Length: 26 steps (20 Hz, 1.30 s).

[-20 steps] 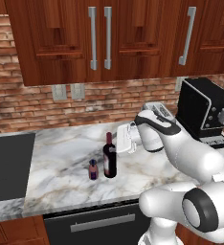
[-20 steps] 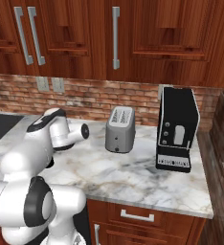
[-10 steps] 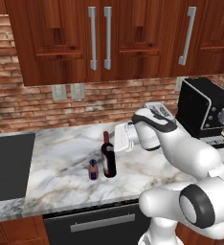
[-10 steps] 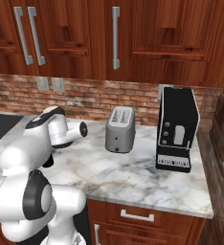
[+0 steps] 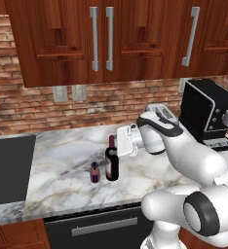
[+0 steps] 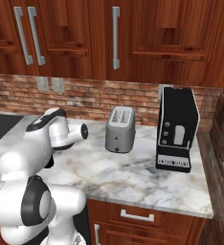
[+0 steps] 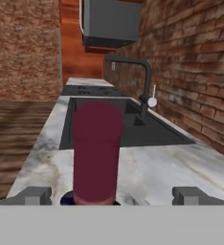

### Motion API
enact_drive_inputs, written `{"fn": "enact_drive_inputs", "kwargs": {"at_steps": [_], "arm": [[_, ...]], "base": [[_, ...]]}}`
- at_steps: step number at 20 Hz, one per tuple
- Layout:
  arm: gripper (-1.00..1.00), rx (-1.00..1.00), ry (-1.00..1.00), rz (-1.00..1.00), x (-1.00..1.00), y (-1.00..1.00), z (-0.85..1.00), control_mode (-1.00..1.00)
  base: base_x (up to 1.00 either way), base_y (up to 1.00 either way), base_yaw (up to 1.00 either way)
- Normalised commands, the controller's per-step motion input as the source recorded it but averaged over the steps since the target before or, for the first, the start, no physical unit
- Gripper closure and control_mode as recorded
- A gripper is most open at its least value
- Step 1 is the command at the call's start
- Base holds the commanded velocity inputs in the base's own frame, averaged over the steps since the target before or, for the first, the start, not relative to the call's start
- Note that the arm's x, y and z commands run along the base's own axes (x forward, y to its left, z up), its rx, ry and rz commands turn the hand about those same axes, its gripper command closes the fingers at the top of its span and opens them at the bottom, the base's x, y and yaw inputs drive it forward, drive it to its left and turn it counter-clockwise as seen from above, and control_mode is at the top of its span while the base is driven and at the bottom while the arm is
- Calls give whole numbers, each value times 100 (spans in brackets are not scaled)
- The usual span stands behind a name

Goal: There is a wine glass and glass cup on the dining counter. Place the wine bottle next to the wine glass and the juice bottle next to the glass cup.

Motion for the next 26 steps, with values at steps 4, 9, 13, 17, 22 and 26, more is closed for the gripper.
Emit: {"fn": "enact_drive_inputs", "kwargs": {"at_steps": [4,9,13,17,22,26], "arm": [[-100,3,-1,2,-9,0,0,-100],[-100,5,0,0,2,2,-4,-100],[-100,8,5,0,16,3,-6,-100],[-100,12,14,0,20,0,-2,-100],[100,12,15,1,12,2,-2,-100],[100,1,1,2,2,1,-1,-100]], "base": [[0,0,0],[0,0,0],[0,0,0],[0,0,0],[0,0,0],[0,0,0]]}}
